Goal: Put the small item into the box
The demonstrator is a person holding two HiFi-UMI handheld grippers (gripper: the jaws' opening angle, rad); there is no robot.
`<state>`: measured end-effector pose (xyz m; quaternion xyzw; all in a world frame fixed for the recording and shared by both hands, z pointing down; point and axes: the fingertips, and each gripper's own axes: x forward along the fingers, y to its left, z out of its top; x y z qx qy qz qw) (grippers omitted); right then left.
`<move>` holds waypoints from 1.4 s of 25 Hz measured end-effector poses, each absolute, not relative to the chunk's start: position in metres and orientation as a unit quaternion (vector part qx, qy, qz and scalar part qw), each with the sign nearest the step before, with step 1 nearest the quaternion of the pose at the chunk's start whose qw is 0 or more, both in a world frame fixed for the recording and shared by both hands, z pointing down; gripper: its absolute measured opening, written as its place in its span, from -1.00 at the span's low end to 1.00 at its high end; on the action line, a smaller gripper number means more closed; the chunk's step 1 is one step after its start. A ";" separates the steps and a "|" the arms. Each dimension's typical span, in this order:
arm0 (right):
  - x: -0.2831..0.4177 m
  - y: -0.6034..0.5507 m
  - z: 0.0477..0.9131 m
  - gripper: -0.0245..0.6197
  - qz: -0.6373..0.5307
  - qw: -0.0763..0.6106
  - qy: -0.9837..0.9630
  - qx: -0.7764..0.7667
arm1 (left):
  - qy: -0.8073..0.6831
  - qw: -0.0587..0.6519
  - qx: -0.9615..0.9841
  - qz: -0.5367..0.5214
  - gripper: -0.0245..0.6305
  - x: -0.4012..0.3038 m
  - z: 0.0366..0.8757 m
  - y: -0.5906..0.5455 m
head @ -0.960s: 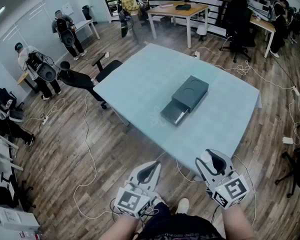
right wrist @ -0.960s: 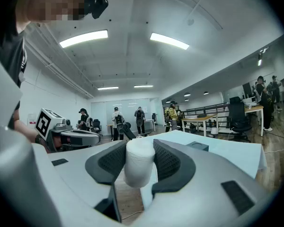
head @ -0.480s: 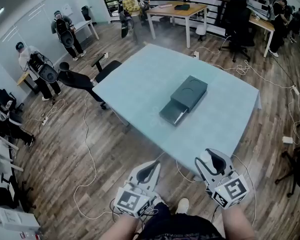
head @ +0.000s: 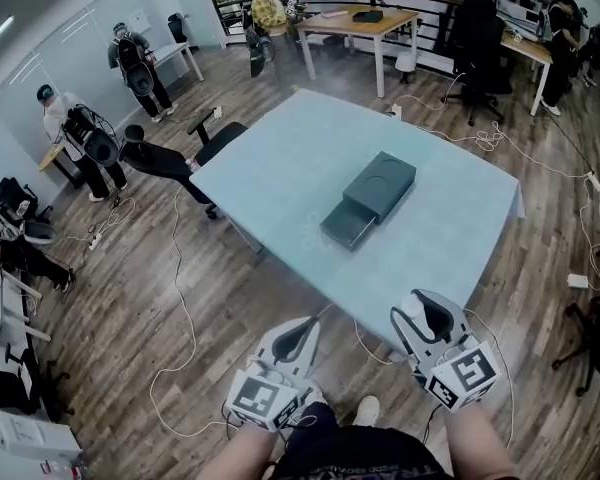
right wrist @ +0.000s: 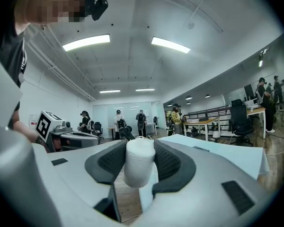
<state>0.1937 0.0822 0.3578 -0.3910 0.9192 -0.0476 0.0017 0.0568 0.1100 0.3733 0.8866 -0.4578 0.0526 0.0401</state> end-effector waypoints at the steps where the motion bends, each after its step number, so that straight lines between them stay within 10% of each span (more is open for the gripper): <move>1: 0.194 0.081 0.358 -0.32 -0.048 0.001 0.919 -0.392 | -0.457 0.040 0.887 0.053 -0.82 0.057 0.374 0.109; 35: 0.070 -0.034 0.356 -0.32 -0.056 -0.007 0.874 -0.482 | -0.361 0.042 0.931 0.036 -0.82 -0.061 0.381 -0.030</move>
